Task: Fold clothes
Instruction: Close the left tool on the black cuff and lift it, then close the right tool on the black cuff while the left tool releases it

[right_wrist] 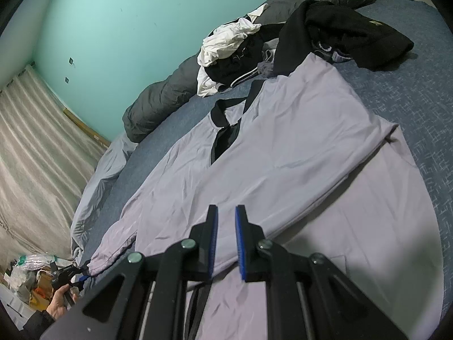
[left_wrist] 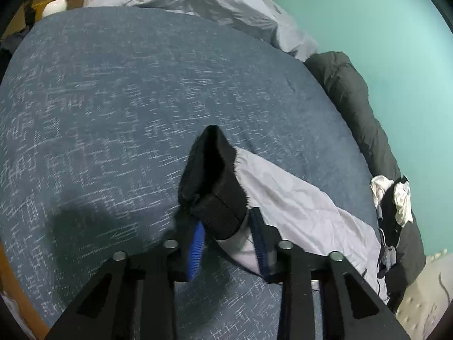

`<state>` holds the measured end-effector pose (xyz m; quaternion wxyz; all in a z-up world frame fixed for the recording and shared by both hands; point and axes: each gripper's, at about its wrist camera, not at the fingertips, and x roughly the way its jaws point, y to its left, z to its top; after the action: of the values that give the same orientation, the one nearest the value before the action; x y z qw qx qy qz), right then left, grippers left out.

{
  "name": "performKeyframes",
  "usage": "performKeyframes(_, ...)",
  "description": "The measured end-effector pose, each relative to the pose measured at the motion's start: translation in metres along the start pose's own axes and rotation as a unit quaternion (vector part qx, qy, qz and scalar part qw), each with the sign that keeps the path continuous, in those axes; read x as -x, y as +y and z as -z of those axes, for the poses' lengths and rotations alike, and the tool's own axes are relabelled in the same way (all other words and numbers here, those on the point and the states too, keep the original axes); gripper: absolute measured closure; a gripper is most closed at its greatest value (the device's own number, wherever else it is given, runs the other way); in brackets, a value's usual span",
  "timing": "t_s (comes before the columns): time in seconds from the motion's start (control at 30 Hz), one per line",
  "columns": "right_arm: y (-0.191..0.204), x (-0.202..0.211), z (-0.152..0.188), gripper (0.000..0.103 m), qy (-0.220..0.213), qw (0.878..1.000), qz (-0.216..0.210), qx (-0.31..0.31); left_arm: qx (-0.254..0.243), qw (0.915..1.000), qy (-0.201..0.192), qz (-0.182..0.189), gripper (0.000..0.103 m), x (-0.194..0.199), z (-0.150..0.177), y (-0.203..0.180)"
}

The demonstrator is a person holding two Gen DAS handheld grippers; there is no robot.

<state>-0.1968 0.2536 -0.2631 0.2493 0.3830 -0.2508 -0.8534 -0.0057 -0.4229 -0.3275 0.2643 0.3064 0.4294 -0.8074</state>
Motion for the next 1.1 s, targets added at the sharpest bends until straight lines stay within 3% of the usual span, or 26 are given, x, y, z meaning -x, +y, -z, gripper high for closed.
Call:
performKeyframes(0.13,-0.001,0.000,-0.001,0.092,-0.001,1.000,-0.001,-0.002,-0.025,0.9995,-0.010,0.017,0.089,0.004,-0.011,-0.015)
performKeyframes(0.27,-0.002,-0.001,-0.001,0.092,0.000,1.000,-0.003,-0.003,-0.060,0.9970,-0.019,0.044,0.093,0.019,-0.019,-0.048)
performKeyframes(0.5,-0.006,0.001,-0.003,0.092,-0.002,1.000,-0.008,-0.009,-0.115,0.9875,-0.021,0.106,0.093,0.040,-0.013,-0.137)
performKeyframes(0.63,-0.011,0.004,-0.004,0.092,-0.005,1.000,-0.009,-0.016,-0.155,0.9776,-0.013,0.142,0.093,0.049,0.006,-0.203)
performKeyframes(0.9,-0.029,0.015,-0.012,0.092,-0.012,0.999,-0.016,-0.041,-0.236,0.9440,0.031,0.228,0.093,0.037,0.065,-0.365)
performKeyframes(1.0,-0.038,0.022,-0.016,0.092,-0.019,0.998,-0.016,-0.051,-0.278,0.9231,0.050,0.261,0.093,0.035,0.105,-0.426)
performKeyframes(1.1,-0.048,0.029,-0.021,0.092,-0.026,0.998,-0.016,-0.062,-0.326,0.8953,0.075,0.294,0.093,0.036,0.156,-0.479)
